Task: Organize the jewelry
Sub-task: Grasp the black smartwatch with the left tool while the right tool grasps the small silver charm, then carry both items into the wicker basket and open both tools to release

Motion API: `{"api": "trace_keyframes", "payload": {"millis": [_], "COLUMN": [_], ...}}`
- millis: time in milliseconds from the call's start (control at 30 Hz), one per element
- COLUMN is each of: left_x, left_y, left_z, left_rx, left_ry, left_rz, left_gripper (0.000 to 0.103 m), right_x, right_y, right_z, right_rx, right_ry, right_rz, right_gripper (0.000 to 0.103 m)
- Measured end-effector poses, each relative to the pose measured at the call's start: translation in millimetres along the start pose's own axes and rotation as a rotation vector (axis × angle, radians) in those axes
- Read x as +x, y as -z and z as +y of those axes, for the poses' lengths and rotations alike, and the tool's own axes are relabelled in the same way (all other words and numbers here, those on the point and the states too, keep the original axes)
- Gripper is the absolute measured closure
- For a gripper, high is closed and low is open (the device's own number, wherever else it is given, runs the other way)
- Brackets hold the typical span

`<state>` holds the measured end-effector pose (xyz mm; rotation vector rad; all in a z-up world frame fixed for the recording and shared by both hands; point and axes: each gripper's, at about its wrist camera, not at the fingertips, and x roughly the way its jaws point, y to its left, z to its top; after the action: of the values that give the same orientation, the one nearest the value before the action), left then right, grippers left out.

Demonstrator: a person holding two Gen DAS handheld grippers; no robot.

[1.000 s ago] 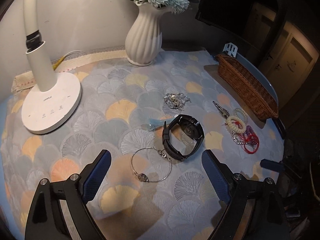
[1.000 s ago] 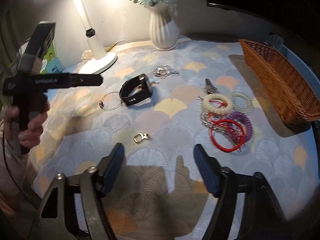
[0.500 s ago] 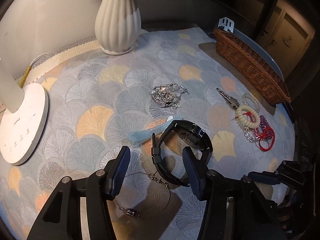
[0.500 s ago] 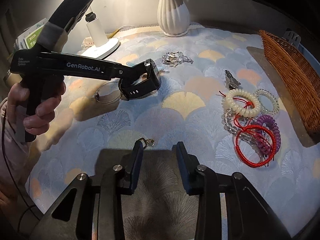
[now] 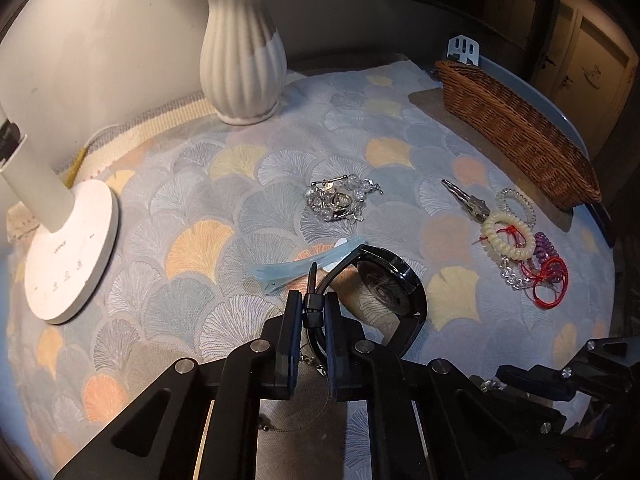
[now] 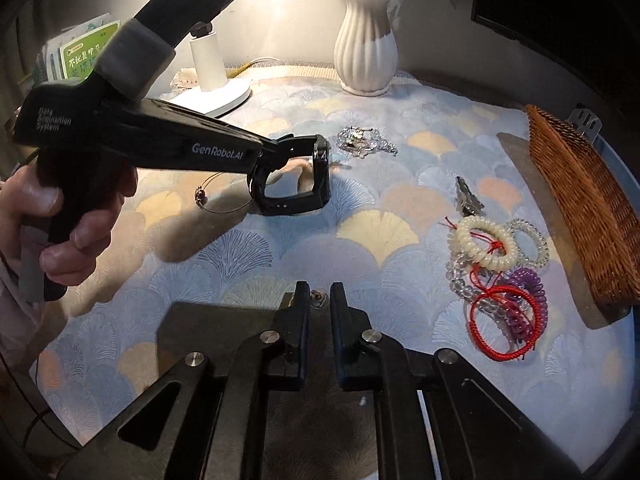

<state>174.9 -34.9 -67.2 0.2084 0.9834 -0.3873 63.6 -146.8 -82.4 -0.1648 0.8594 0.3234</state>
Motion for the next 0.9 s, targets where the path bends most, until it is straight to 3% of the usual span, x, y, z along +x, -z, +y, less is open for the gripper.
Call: {"api": "trace_keyframes", "payload": {"millis": [333, 600, 900], "left_x": [-49, -67, -59], "left_y": [-8, -22, -57], "left_z": [-42, -88, -147], "left_rx": [0.045, 0.112, 0.189], "left_ry": [-0.093, -0.100, -0.072], "left_rz": [-0.116, -0.158, -0.171], "left_gripper": [0.092, 0.092, 0.092], "right_x": [-40, -69, -104], "right_y": [4, 8, 10], "right_z": [-45, -96, -176], "right_rx": [0.082, 0.169, 0.289], "right_ry": [0.071, 0.135, 0.205], "right_rz": [-0.065, -0.133, -0.209], "right_gripper": [0.090, 0.090, 0.090]}}
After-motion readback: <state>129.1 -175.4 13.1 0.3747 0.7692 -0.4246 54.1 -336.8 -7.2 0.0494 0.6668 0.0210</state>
